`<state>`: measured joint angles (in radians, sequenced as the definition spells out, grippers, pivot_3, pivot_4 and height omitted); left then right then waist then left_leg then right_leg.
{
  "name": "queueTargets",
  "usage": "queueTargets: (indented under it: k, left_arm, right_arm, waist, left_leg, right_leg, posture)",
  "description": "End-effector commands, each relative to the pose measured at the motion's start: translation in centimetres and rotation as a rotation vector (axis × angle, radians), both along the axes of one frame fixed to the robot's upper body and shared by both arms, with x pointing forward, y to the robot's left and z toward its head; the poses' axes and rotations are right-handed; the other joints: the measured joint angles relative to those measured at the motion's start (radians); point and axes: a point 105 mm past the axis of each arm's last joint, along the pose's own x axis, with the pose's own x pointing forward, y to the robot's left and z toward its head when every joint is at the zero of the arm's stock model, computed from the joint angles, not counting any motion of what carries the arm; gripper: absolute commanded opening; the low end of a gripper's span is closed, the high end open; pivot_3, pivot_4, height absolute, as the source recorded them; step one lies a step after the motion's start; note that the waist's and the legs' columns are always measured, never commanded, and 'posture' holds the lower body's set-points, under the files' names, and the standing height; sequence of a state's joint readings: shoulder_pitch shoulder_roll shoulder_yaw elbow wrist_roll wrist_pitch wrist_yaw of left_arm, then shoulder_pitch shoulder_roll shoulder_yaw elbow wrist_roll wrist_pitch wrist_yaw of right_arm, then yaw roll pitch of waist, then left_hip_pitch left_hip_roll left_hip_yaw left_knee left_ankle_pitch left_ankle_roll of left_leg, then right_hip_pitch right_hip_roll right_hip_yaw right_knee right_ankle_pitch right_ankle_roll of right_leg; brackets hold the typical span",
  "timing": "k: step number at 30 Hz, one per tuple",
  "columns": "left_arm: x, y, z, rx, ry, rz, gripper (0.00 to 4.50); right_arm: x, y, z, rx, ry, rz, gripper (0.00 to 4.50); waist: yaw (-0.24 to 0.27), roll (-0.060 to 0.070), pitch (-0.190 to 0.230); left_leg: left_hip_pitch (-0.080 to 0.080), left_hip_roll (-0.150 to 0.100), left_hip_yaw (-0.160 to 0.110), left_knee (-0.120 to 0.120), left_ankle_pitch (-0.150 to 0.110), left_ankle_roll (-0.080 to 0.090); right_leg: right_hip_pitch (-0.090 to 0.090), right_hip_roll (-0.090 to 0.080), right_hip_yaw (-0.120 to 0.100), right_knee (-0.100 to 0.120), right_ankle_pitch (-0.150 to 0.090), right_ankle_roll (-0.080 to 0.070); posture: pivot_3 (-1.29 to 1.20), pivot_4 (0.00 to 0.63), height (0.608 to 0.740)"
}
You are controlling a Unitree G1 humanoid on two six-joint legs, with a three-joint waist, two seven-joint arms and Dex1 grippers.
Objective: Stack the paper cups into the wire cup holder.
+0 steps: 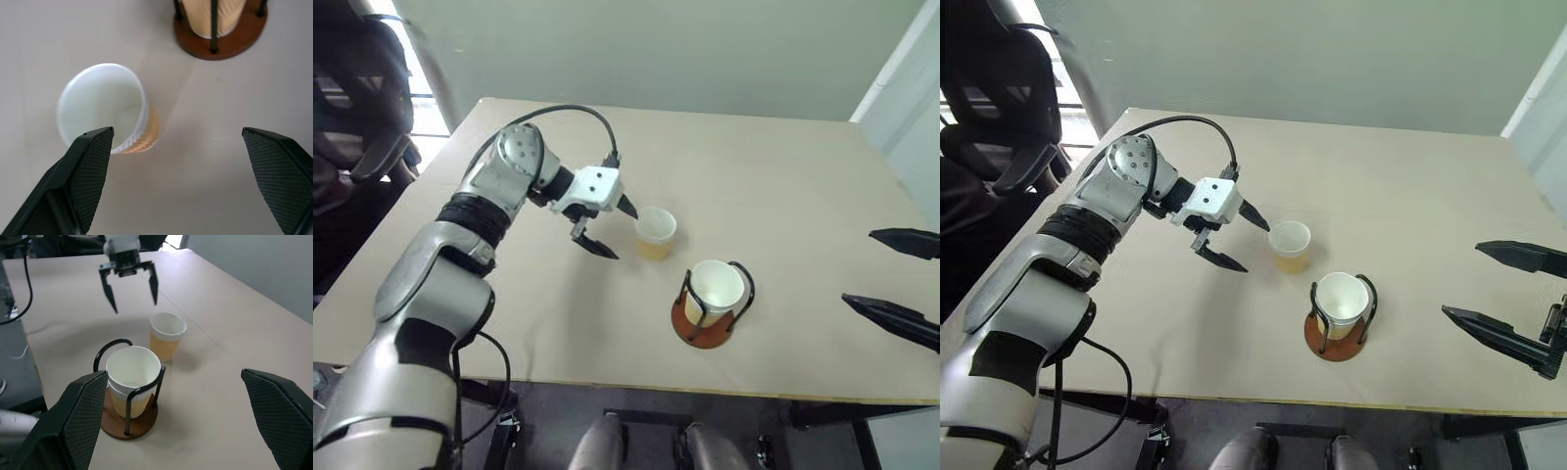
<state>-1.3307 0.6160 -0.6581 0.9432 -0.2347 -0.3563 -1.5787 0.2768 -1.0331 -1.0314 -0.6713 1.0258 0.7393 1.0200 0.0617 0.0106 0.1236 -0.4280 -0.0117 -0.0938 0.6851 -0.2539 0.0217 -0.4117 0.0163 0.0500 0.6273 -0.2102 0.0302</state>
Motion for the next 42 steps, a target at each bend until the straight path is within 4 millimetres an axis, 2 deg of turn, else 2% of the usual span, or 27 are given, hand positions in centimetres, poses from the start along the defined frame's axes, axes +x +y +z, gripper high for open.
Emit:
queueTargets:
  k: [1, 2, 6, 10, 19, 22, 32, 33, 38, 42]
  left_arm:
    - [-0.2, -0.7, -0.4, 0.002, -0.011, -0.035, 4.49]
    - [-0.3, -0.8, -0.7, 0.008, -0.005, -0.041, 4.49]
    - [-0.4, -1.2, -1.5, 0.007, 0.013, -0.053, 4.49]
    - [0.3, -1.9, -2.5, 0.025, -0.011, -0.029, 4.49]
    - [1.8, -3.2, -3.5, 0.075, -0.127, 0.006, 4.49]
    - [2.2, -3.3, -3.7, 0.091, -0.168, 0.017, 3.92]
    - [2.0, -3.2, -3.1, 0.061, -0.143, 0.006, 0.26]
    - [1.9, -3.2, -3.0, 0.056, -0.137, 0.005, 0.03]
    - [1.7, -2.5, -2.8, 0.052, -0.11, -0.003, 0.03]
    - [0.8, -2.5, -0.8, -0.023, -0.059, -0.049, 0.03]
  right_arm:
    - [0.2, 0.0, 0.5, -0.019, -0.028, 0.008, 4.5]
    - [0.3, 0.0, 0.5, -0.02, -0.029, 0.01, 4.5]
    - [0.3, 0.1, 0.4, -0.022, -0.031, 0.013, 4.5]
    - [0.0, 0.1, 0.5, -0.024, -0.032, 0.008, 4.5]
    - [-0.2, 0.2, 0.4, -0.026, -0.031, 0.0, 4.5]
    - [-0.3, 0.2, 0.3, -0.026, -0.028, -0.003, 4.5]
    - [-0.2, 0.3, 0.1, -0.021, -0.019, -0.007, 4.5]
    - [-0.1, 0.3, 0.1, -0.021, -0.018, -0.007, 4.5]
    - [0.1, 0.3, 0.0, -0.021, -0.017, -0.004, 4.5]
    - [0.1, 0.3, 0.1, -0.015, -0.016, 0.003, 4.5]
  waist:
    - [0.0, 0.0, 0.0]
    - [0.0, 0.0, 0.0]
    - [-0.005, 0.0, 0.0]
    - [-0.005, 0.0, 0.0]
    - [-0.005, 0.0, 0.0]
    - [-0.005, 0.0, 0.0]
    - [-0.005, 0.0, 0.0]
    - [-0.005, 0.0, 0.0]
    - [-0.006, 0.0, 0.0]
    - [-0.006, 0.0, 0.0]
  left_leg:
    - [0.0, -0.002, 0.001, 0.0, -0.002, 0.004]
    - [0.001, -0.003, 0.002, 0.0, -0.005, 0.01]
    - [0.002, -0.004, 0.005, 0.001, -0.006, 0.01]
    - [0.003, -0.004, 0.005, 0.0, -0.005, 0.011]
    - [0.004, -0.004, 0.006, 0.001, -0.005, 0.012]
    - [0.004, -0.004, 0.007, 0.001, -0.005, 0.012]
    - [0.004, -0.004, 0.011, 0.001, -0.005, 0.014]
    - [0.004, -0.004, 0.012, 0.001, -0.005, 0.014]
    - [0.004, -0.004, 0.012, 0.001, -0.005, 0.015]
    - [0.004, -0.003, 0.013, 0.001, -0.005, 0.015]
  right_leg:
    - [0.0, -0.001, 0.001, 0.0, 0.0, 0.001]
    - [0.0, -0.002, 0.003, 0.0, 0.001, 0.002]
    - [-0.001, -0.003, 0.006, 0.0, 0.002, 0.004]
    - [0.0, -0.003, 0.006, 0.0, 0.002, 0.004]
    - [0.0, -0.003, 0.007, 0.001, 0.002, 0.005]
    - [0.0, -0.003, 0.008, 0.001, 0.003, 0.005]
    - [0.0, -0.003, 0.01, 0.0, 0.002, 0.006]
    - [0.0, -0.003, 0.01, 0.0, 0.002, 0.006]
    - [0.0, -0.003, 0.01, 0.0, 0.002, 0.006]
    - [-0.001, -0.003, 0.011, 0.0, 0.002, 0.007]
  posture:
    - [0.0, 0.15, 0.74]
    - [0.0, 0.15, 0.74]
    - [0.0, 0.15, 0.74]
    - [0.0, 0.15, 0.74]
    - [0.0, 0.15, 0.74]
    - [0.0, 0.15, 0.74]
    - [0.0, 0.15, 0.74]
    - [0.0, 0.15, 0.74]
    - [0.0, 0.15, 0.74]
    - [0.0, 0.15, 0.74]
